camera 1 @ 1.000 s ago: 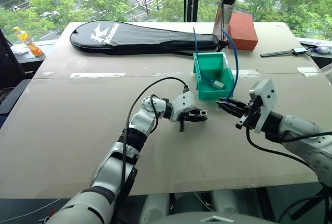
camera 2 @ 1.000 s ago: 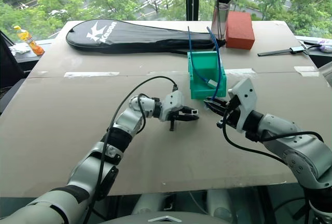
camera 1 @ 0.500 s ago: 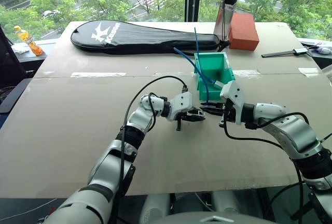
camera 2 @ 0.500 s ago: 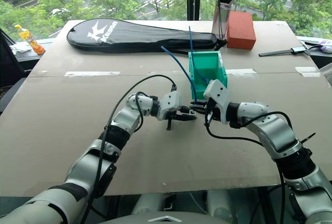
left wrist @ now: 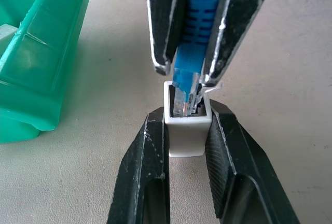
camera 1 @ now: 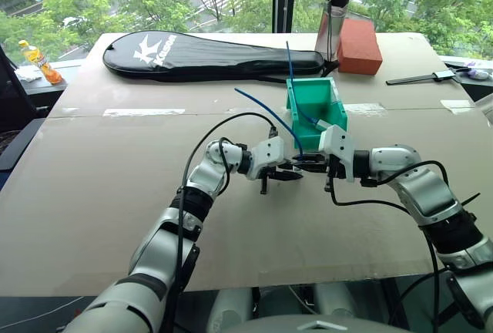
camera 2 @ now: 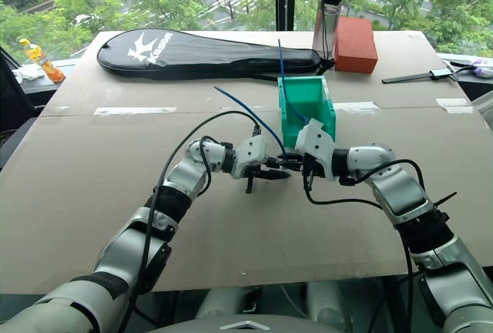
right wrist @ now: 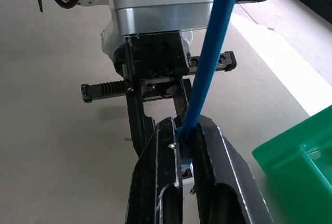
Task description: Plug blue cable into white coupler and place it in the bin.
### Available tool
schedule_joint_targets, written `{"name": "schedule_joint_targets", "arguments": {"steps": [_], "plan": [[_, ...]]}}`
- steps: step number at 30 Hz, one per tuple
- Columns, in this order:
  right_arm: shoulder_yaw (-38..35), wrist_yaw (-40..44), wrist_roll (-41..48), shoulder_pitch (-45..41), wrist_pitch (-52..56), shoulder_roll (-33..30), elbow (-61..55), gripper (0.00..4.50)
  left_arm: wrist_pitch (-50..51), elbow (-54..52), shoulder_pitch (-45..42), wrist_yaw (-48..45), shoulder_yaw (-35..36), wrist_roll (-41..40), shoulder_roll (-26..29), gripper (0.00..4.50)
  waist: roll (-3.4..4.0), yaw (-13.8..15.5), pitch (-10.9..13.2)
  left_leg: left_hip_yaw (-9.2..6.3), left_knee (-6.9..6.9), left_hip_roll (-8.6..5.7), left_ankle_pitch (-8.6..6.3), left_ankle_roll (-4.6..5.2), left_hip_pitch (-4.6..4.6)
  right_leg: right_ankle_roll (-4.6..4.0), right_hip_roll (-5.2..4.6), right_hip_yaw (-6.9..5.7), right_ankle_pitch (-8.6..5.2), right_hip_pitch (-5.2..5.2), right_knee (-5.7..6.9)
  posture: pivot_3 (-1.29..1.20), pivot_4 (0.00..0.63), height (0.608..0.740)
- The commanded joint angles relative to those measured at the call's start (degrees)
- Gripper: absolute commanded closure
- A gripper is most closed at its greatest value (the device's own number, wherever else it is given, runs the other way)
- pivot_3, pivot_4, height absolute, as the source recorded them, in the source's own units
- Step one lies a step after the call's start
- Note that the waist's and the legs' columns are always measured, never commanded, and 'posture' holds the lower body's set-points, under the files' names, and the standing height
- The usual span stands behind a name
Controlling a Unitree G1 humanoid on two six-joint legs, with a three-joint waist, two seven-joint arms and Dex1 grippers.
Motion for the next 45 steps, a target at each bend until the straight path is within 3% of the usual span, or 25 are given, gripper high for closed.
{"name": "schedule_joint_targets", "arguments": {"steps": [1, 10, 23, 33, 38, 39, 40, 45], "plan": [[2.81, 6.07, -2.01, -0.51, -1.15, -0.66, 2.97, 4.50, -0.41, -1.32, -0.10, -0.82, -0.34, 0.06, 0.56, 4.15, 0.00, -0.03, 0.00, 0.01, 0.00, 0.00, 0.00, 0.00, 0.01, 0.00, 0.00, 0.00, 0.00, 0.00, 0.00, 0.00, 0.150, 0.740], [4.38, 15.80, -4.27, -6.41, -0.85, -0.29, 11.87, 4.50, -0.53, -1.69, 0.16, -0.76, -0.30, 0.06, 0.88, 4.15, 0.02, 0.01, -0.01, 0.00, 0.00, 0.01, 0.00, 0.00, 0.04, -0.01, 0.00, 0.00, 0.00, 0.02, 0.01, 0.00, 0.150, 0.740], [2.52, 15.05, -6.29, -12.72, -0.25, 4.89, 22.82, 4.50, -0.06, -1.82, 0.01, 0.10, -0.19, -0.38, 0.57, 4.15, 0.03, -0.15, -0.03, 0.00, 0.00, 0.02, 0.00, -0.01, 0.08, -0.03, -0.03, 0.00, 0.02, 0.02, 0.06, 0.00, 0.150, 0.740], [5.65, 14.85, -10.92, -6.16, -5.25, 4.46, 24.33, 4.50, 0.52, -2.08, 0.36, 0.90, 0.09, -0.58, 0.29, 4.15, 0.08, -0.18, -0.26, 0.02, 0.00, 0.02, 0.00, -0.01, 0.18, -0.07, -0.05, 0.00, 0.05, 0.09, 0.07, 0.00, 0.150, 0.740], [2.40, 9.61, -10.44, -4.06, -9.45, 6.13, 23.49, 4.50, 0.83, -2.26, 0.44, 0.99, -0.03, -0.74, 0.29, 4.15, 0.07, -0.21, -0.36, 0.02, -0.08, 0.04, 0.00, -0.01, 0.69, -0.14, -0.05, -0.01, -0.01, 0.56, 0.01, 0.00, 0.150, 0.740], [0.67, 8.16, -9.37, -4.18, -10.29, 6.81, 22.97, 3.81, 0.92, -2.37, 0.45, 0.98, -0.04, -0.80, 0.30, 4.15, 0.07, -0.16, -0.36, 0.02, -0.11, 0.06, -0.01, -0.01, 0.83, -0.28, -0.05, -0.01, -0.10, 0.69, 0.01, 0.00, 0.150, 0.740], [-0.78, 7.72, -8.19, -4.17, -9.80, 7.10, 21.72, 3.53, 0.99, -2.51, 0.44, 0.92, 0.00, -0.90, 0.31, 4.15, 0.11, -0.14, -0.32, 0.01, -0.11, 0.06, -0.01, -0.01, 0.82, -0.29, -0.05, -0.02, -0.10, 0.69, 0.01, 0.00, 0.150, 0.740], [-9.08, 3.37, -3.27, 0.37, -3.69, 3.79, 3.24, 1.10, 6.51, -6.26, 0.14, 0.57, 1.83, -3.78, 0.41, 4.15, 0.22, 0.19, -0.25, 0.02, -0.08, 0.05, 0.00, -0.02, 0.43, -0.22, -0.10, 0.00, -0.05, 0.35, 0.03, 0.00, 0.150, 0.740]]}}
